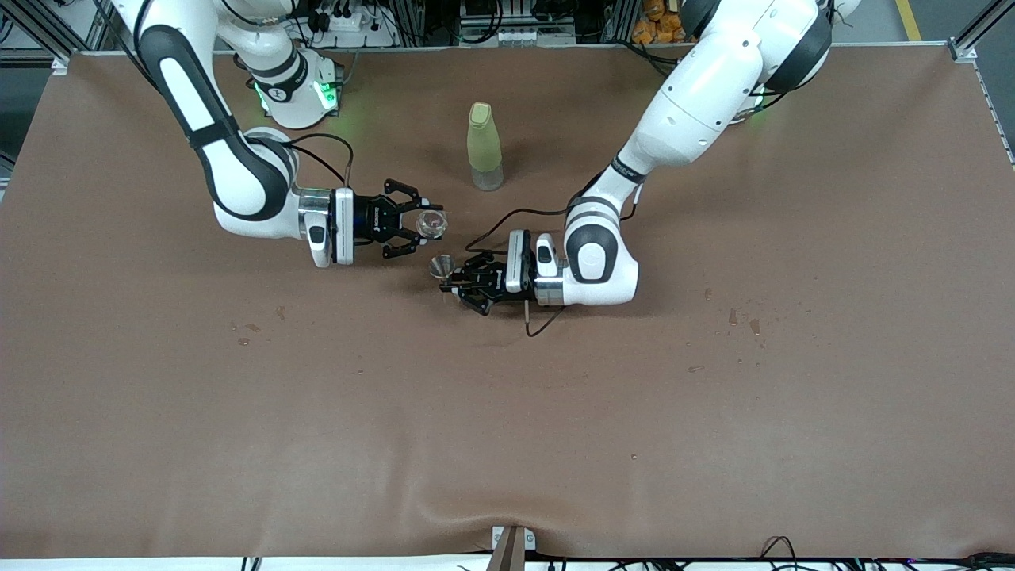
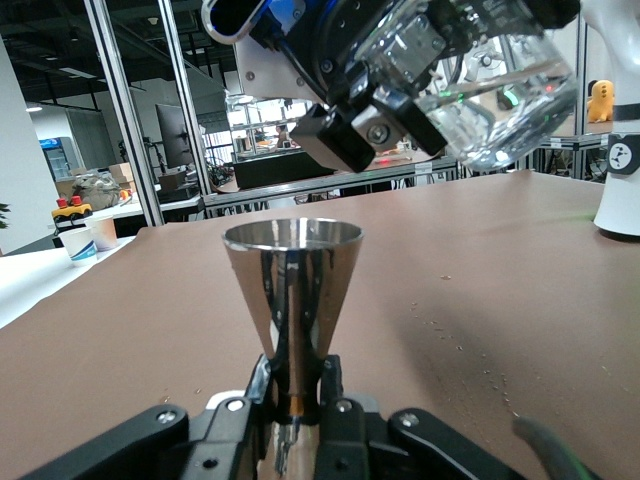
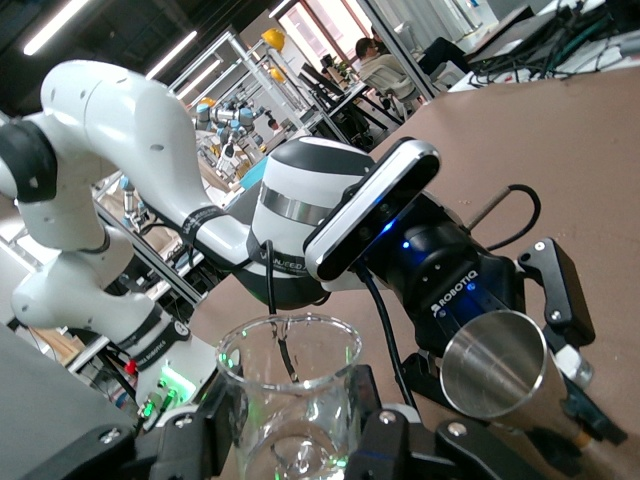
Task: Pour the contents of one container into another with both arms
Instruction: 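Move the beaker with the right gripper above the jigger's rim, then tilt the beaker with the right gripper, pouring liquid into the jigger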
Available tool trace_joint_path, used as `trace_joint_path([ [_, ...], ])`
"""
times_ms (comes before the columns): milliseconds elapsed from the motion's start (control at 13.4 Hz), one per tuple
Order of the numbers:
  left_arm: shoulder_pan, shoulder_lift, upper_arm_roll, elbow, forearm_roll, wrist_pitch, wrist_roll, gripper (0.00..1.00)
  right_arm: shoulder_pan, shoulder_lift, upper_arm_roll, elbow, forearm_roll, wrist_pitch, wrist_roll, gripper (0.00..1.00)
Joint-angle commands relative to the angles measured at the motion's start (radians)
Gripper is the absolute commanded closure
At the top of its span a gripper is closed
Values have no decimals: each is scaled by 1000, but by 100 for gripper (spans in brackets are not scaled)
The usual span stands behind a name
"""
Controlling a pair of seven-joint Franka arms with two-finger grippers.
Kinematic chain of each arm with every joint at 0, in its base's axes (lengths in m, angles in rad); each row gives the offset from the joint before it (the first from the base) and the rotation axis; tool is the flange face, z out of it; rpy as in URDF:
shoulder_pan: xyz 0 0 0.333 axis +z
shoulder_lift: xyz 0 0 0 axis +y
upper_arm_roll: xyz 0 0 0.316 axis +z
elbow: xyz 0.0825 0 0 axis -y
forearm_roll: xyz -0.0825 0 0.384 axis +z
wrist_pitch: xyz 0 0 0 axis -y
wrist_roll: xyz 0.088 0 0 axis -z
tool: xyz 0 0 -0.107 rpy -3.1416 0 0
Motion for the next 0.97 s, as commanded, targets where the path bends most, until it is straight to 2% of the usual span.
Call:
trace_joint_path([
  [0,-16,-2,4,-2,-52,20,29,100,13,4,-5,14,28,7,72,99],
  [224,-25,4,4,-2,-64,22,29,100,14,20,-5,17,38,7,91,99],
  [448,-25,7,4,-2,-66,25,29,100,14,76,-5,55,49,7,94,99],
  [597,-26,9,4,-2,-76,28,29,100,25,84,-5,55,95,6,95,99],
  [896,-26,15,4,-4,-76,28,31,100,30,95,-5,55,101,6,160,100],
])
